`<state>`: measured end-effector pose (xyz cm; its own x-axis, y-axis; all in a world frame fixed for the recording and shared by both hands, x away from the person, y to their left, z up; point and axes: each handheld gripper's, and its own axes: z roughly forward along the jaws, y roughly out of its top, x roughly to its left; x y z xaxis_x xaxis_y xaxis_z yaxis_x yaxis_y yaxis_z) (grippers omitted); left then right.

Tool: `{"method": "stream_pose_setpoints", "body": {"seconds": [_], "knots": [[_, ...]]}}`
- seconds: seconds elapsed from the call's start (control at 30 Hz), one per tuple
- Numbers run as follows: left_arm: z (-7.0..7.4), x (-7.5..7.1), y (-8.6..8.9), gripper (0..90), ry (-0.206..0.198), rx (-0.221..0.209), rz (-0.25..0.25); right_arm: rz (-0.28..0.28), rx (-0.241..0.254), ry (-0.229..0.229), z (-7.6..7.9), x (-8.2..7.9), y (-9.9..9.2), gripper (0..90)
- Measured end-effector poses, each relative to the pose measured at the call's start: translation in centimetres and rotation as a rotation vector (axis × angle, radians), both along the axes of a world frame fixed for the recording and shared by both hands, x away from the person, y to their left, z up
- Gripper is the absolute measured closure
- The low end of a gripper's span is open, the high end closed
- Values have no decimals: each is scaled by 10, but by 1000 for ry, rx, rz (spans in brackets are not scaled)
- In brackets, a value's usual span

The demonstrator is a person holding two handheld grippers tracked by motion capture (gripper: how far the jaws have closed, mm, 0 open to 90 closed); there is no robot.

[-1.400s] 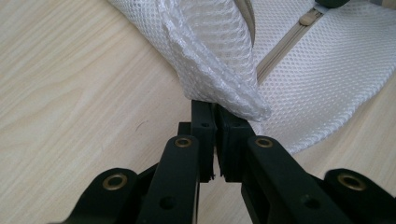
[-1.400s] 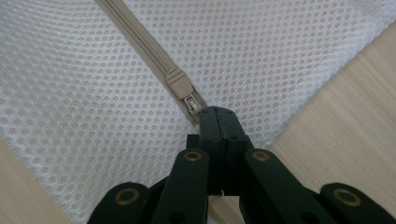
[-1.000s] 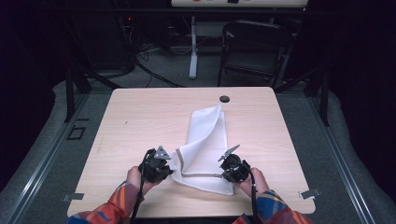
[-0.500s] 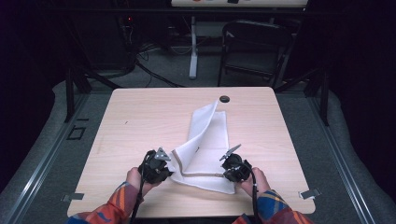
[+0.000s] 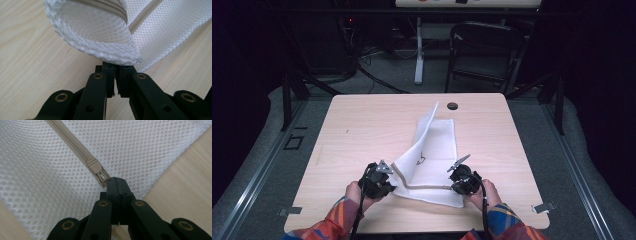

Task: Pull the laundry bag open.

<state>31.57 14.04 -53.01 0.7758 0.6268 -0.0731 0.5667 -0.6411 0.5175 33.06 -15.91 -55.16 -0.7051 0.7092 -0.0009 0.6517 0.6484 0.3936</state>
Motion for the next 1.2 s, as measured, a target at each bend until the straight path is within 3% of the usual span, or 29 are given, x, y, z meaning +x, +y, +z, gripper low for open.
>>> {"method": "stream_pose_setpoints", "body": {"seconds": [0.37, 0.4, 0.67, 1.03, 1.2], "knots": [[-1, -2, 1, 864, 21, 7, -1, -1, 4, -1, 0, 0, 0, 900], [-2, -2, 1, 865, 24, 9, 0, -14, 22, -7, -2, -1, 0, 900], [-5, -2, 1, 864, 57, 10, 0, -6, -3, -1, 0, 0, 0, 900], [-7, -2, -1, 861, 70, 5, -21, -10, -24, 4, 1, 0, -3, 900], [-7, -2, -2, 848, 75, -6, -30, -10, 1, 4, 0, 3, -8, 900]]}}
